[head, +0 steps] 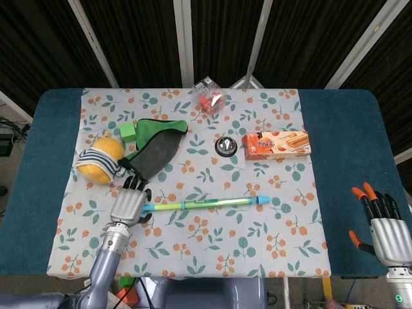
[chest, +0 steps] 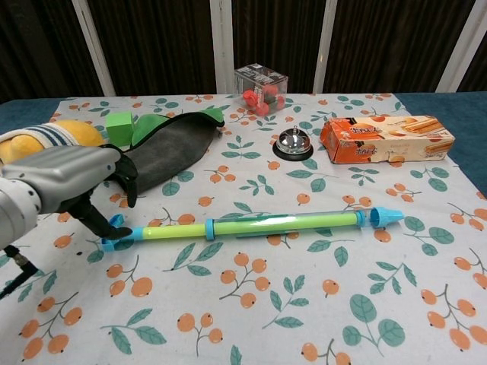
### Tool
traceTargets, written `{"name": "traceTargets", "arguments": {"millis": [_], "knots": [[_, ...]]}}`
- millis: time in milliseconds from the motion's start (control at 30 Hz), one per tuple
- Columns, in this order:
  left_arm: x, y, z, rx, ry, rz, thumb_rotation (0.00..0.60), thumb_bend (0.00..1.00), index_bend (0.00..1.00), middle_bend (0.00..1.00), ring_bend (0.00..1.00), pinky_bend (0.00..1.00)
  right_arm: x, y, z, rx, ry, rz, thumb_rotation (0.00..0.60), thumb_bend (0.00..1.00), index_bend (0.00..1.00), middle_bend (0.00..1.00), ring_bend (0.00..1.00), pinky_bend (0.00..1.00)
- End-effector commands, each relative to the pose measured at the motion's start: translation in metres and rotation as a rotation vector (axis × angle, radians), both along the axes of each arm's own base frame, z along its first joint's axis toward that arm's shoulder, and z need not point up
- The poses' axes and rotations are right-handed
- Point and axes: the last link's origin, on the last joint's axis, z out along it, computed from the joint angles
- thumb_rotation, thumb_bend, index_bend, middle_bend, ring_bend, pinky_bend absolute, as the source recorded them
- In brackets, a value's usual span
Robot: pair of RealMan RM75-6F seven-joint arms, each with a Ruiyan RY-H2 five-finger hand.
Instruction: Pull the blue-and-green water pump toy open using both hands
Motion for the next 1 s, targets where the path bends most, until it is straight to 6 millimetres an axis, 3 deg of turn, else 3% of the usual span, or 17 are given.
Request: {"name": "traceTargets", "arguments": {"millis": [33, 1000], "knots": [[0.005, 0.005, -0.010, 0.009, 0.032, 0.010, 0.600, 0.35, 0.48, 0.18, 0.00, 0.09, 0.000, 0.000, 0.000, 0.002, -0.005, -0.001, 0.600, 0.32, 0.00, 0.00, 0.00, 0.00], [0.003, 0.009, -0.036, -0.012, 0.107, 0.052, 0.600, 0.39, 0.50, 0.18, 0.00, 0.09, 0.000, 0.000, 0.002, 0.008, -0.036, -0.017, 0.600, 0.32, 0.00, 0.00, 0.00, 0.00]]}}
